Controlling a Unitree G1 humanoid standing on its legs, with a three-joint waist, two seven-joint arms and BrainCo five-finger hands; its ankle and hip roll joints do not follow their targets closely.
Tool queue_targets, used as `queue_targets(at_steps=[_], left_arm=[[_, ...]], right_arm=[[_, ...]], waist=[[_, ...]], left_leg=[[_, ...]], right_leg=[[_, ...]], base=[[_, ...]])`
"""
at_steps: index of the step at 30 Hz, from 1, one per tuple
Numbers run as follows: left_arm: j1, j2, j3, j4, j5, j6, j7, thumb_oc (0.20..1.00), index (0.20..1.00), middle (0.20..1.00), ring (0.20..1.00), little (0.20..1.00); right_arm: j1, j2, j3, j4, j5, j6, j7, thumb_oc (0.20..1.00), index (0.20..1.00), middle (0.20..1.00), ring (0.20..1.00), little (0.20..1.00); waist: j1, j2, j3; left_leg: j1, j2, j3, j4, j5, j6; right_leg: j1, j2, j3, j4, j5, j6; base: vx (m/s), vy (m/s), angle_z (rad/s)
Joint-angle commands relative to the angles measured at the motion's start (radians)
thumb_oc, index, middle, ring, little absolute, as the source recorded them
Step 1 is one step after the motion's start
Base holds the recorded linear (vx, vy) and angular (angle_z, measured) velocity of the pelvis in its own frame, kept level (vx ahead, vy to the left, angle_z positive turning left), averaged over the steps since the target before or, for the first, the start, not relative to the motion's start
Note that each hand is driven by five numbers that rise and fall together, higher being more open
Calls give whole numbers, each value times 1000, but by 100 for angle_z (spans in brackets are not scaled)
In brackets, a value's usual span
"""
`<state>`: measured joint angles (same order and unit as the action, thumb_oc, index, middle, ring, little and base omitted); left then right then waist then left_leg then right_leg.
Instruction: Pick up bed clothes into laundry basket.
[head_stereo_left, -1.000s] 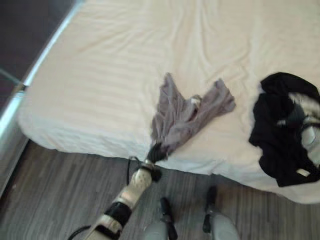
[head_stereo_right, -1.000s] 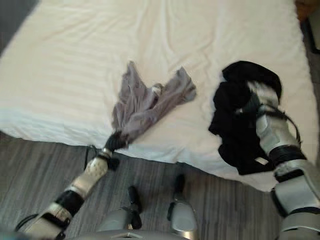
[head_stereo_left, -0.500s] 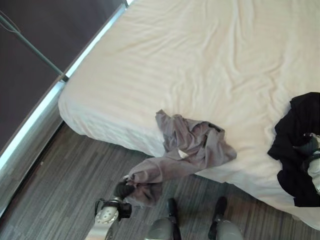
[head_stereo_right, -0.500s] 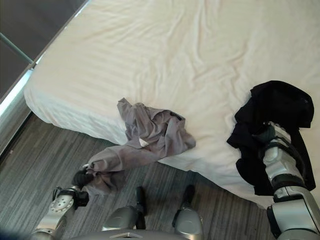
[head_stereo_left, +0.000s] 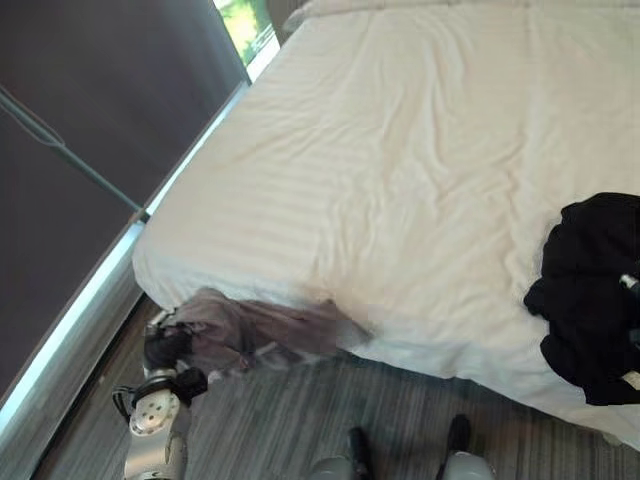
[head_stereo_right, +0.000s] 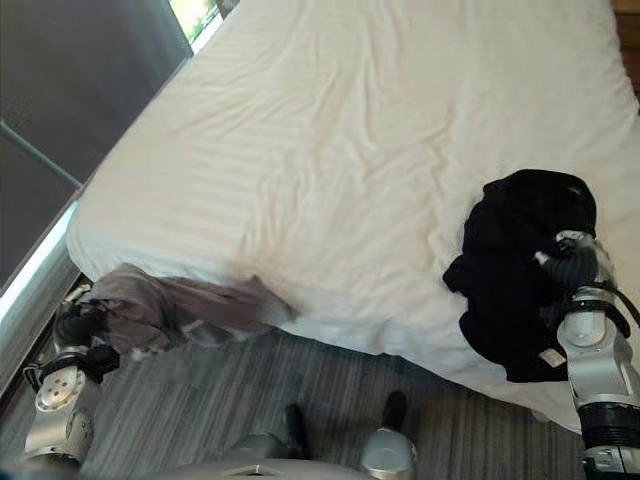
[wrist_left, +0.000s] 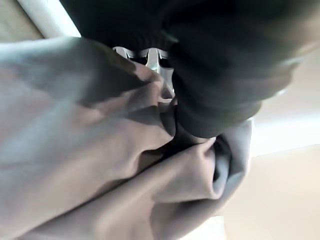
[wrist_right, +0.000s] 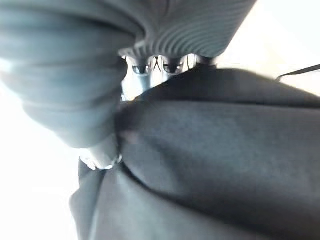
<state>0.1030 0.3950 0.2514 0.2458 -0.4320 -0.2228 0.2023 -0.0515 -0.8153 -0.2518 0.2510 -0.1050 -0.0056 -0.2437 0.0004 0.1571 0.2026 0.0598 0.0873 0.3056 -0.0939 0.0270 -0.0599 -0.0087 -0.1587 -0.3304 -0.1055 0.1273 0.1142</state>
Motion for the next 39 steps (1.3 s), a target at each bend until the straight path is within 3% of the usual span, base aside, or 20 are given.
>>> queue_targets(at_steps=[1, 5, 7, 9, 10, 12, 16, 18, 19, 21, 22, 23, 24, 25, 29, 32, 33, 35, 39], left_arm=[[-102, 83, 34, -140, -4, -145, 73, 200, 200, 200, 200, 200], [-87, 42, 11, -309, 100, -175, 113, 200, 200, 200, 200, 200], [-74, 8, -20, -384, 119, -184, 100, 200, 200, 200, 200, 200], [-97, 7, -94, -475, 167, -165, 64, 200, 200, 200, 200, 200], [-97, 8, -97, -477, 169, -163, 65, 200, 200, 200, 200, 200], [-132, 27, -164, -522, 224, -151, 65, 200, 200, 200, 200, 200], [-227, 77, -251, -542, 294, -125, 77, 200, 200, 200, 200, 200], [-262, 84, -270, -549, 303, -123, 85, 200, 200, 200, 200, 200], [-358, 88, -327, -538, 326, -118, 115, 200, 200, 200, 200, 200], [-441, 93, -366, -520, 345, -103, 124, 200, 200, 200, 200, 200], [-459, 96, -378, -522, 345, -100, 127, 200, 200, 200, 200, 200], [-478, 95, -386, -519, 348, -94, 136, 200, 200, 200, 200, 200], [-481, 95, -386, -518, 348, -94, 137, 200, 200, 200, 200, 200], [-495, 89, -405, -512, 347, -87, 149, 200, 200, 200, 200, 200], [-509, 89, -434, -517, 352, -66, 153, 200, 200, 200, 200, 200], [-519, 87, -454, -517, 362, -60, 148, 200, 200, 200, 200, 200], [-527, 79, -465, -520, 361, -55, 150, 200, 200, 200, 200, 200], [-535, 75, -478, -517, 356, -51, 153, 200, 200, 200, 200, 200], [-516, 69, -464, -485, 345, -50, 163, 200, 200, 200, 200, 200]], right_arm=[[-71, -14, -45, -161, 65, -135, -78, 200, 200, 200, 200, 200], [-102, 63, -53, -340, 98, -190, -69, 200, 200, 200, 200, 200], [-93, 113, -51, -386, 101, -206, -59, 200, 200, 200, 200, 200], [-35, 169, -104, -432, 92, -213, -59, 200, 200, 200, 200, 200], [-29, 172, -109, -438, 92, -211, -57, 200, 200, 200, 200, 200], [-25, 200, -109, -489, 79, -219, -63, 200, 200, 200, 200, 200], [-46, 186, -112, -519, 62, -220, -89, 200, 200, 200, 200, 200], [-48, 189, -114, -526, 65, -222, -96, 200, 200, 200, 200, 200], [-61, 192, -113, -529, 63, -226, -123, 200, 200, 200, 200, 200], [-73, 181, -108, -545, 44, -226, -132, 200, 200, 200, 200, 200], [-78, 183, -98, -550, 40, -228, -133, 200, 200, 200, 200, 200], [-83, 191, -85, -553, 33, -227, -135, 200, 200, 200, 200, 200], [-84, 191, -85, -554, 32, -226, -135, 200, 200, 200, 200, 200], [-103, 211, -46, -551, 32, -225, -127, 200, 200, 200, 200, 200], [-161, 246, 66, -532, 40, -218, -96, 200, 200, 200, 200, 200], [-185, 259, 120, -525, 22, -210, -80, 200, 200, 200, 200, 200], [-211, 261, 161, -523, -18, -199, -81, 200, 200, 200, 200, 200], [-246, 255, 205, -515, -57, -188, -89, 200, 200, 200, 200, 200], [-286, 231, 237, -520, -87, -176, -95, 200, 200, 200, 200, 200]], waist=[[27, -64, -17], [42, -103, -7], [45, -110, -20], [17, -120, -51], [20, -121, -52], [-20, -141, -66], [-58, -168, -59], [-67, -175, -52], [-73, -173, -25], [-55, -156, -12], [-52, -154, -14], [-51, -150, -12], [-49, -152, -9], [-38, -144, -12], [40, -129, -27], [76, -135, -34], [101, -129, -46], [119, -121, -56], [119, -111, -73]], left_leg=[[-2, 6, -81, 102, -39, -63], [-35, -65, -325, 203, -122, -75], [-6, -56, -406, 157, -144, -59], [56, -23, -387, 38, -119, -48], [61, -22, -387, 29, -114, -48], [71, -42, -375, 7, -123, -32], [70, -59, -308, 7, -136, -15], [67, -57, -297, 7, -132, -15], [65, -38, -266, 7, -134, -12], [53, -26, -203, 7, -116, -7], [43, -26, -179, 7, -101, -2], [43, -17, -148, 7, -94, 5], [42, -19, -146, 7, -89, 5], [38, -6, -93, 7, -75, 22], [30, 31, 55, 7, -47, 34], [33, 41, 116, 7, -32, 30], [25, 60, 175, 13, -9, 20], [18, 99, 213, 18, 8, -5], [42, 196, 295, 22, 72, -70]], right_leg=[[81, -47, 19, 18, -122, 67], [28, -46, 95, 18, -84, 60], [-3, -39, 135, 18, -67, 67], [-17, -37, 133, 18, -37, 78], [-17, -36, 132, 18, -38, 78], [-37, -48, 145, 18, 1, 104], [-87, -60, 173, 33, 40, 145], [-99, -60, 181, 37, 53, 148], [-129, -53, 164, 70, 54, 148], [-103, -94, -2, 138, -8, 131], [-87, -99, -50, 164, -23, 119], [-62, -98, -87, 212, -62, 114], [-65, -100, -85, 217, -61, 111], [-29, -111, -111, 309, -98, 106], [36, -197, -223, 457, -124, 111], [92, -219, -278, 420, -106, 123], [140, -237, -333, 362, -88, 133], [180, -263, -356, 294, -75, 146], [203, -205, -343, 153, -72, 138]], base=[[-42, -24, -12], [-96, 38, -29], [-44, 99, -106], [-13, 112, -89], [-25, 98, -19], [-59, 124, -16], [-113, 99, -36], [-131, 27, -51], [-229, 59, -44], [-320, 140, -88], [-255, 151, -113], [-161, 86, -73], [-214, 131, -90], [-237, 135, -93], [-214, 48, -129], [-124, -99, -184], [-122, -207, -127], [-177, -263, -120], [-20, -279, -126]])
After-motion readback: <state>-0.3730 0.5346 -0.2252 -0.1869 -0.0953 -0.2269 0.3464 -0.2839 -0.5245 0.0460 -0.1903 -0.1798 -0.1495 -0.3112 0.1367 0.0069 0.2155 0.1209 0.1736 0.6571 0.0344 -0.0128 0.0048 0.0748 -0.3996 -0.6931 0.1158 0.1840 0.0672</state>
